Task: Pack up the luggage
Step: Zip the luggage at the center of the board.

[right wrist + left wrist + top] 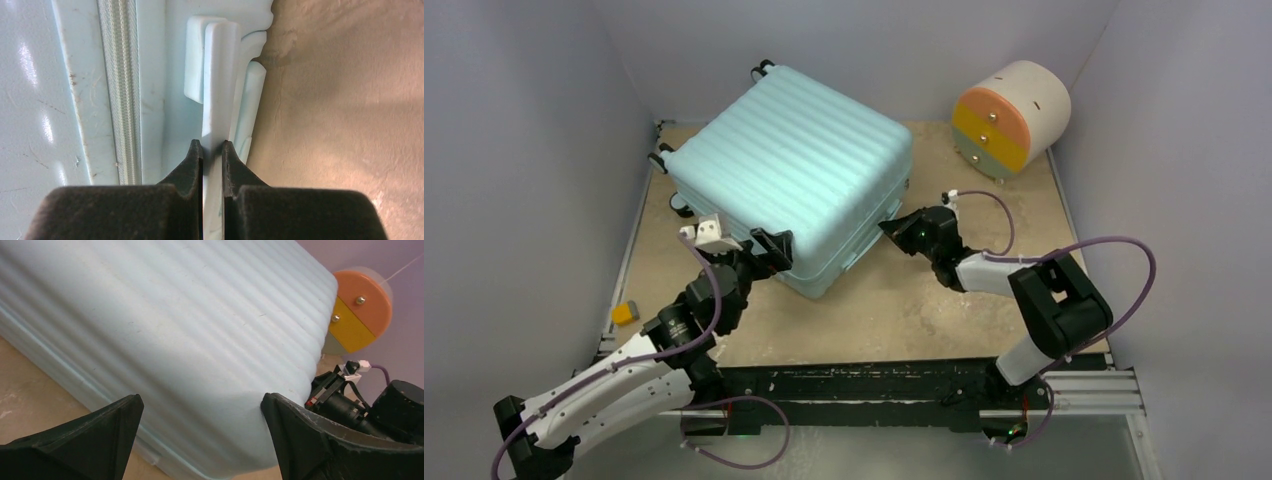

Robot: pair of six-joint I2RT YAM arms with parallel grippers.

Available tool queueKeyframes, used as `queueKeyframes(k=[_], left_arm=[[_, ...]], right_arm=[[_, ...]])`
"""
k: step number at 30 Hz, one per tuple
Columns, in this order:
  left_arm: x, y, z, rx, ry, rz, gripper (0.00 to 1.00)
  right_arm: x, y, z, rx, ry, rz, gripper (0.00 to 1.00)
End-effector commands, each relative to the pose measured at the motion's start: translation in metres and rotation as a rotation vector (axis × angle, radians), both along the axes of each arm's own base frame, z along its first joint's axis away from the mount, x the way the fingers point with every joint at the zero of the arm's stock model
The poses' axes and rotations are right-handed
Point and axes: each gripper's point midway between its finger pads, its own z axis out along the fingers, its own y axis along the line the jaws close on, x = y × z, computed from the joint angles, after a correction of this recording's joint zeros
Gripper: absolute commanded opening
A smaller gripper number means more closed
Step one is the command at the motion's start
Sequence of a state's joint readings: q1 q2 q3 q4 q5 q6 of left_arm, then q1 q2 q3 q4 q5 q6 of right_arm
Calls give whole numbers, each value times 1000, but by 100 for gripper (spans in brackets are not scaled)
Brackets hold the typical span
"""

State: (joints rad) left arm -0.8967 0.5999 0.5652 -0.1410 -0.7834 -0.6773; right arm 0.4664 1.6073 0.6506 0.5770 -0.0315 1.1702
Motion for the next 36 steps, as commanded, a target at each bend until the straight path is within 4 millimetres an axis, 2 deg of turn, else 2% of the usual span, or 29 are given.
queueKeyframes(k=[1,5,9,13,16,18,21,23,24,25,27,31,36], left_arm=[[-2,-19,43,-58,-126,-119,99],[-14,-35,39,-29,-48,-235,100],[-35,-60,24,-64,61,-378,100],[-70,-93,10,-92,128,-481,100],[-91,-123,1,-62,160,-494,100],[-98,-137,-2,-13,155,-440,100],[-98,-152,-12,19,184,-362,100],[-95,-158,-19,31,193,-333,100],[-93,-160,-21,24,193,-324,100],[-91,-163,-23,12,199,-319,100],[-84,-170,-26,-17,218,-318,100],[-63,-181,-41,-116,320,-290,100],[-57,-185,-60,-295,430,-132,100]], right_arm=[[-90,-2,-76,-76,318,7,0],[-103,29,-69,-83,305,2,0],[-112,56,-57,-51,269,-15,0],[-119,61,-47,-70,221,-29,0],[-123,57,-50,-91,207,-17,0],[-127,55,-54,-97,210,0,0],[-135,48,-54,-132,187,47,1],[-143,40,-47,-152,158,87,18],[-145,34,-44,-169,133,93,32],[-146,25,-42,-194,103,101,42],[-145,13,-32,-236,37,123,58],[-136,-15,-20,-342,-34,148,66],[-116,-59,14,-465,-160,102,67]])
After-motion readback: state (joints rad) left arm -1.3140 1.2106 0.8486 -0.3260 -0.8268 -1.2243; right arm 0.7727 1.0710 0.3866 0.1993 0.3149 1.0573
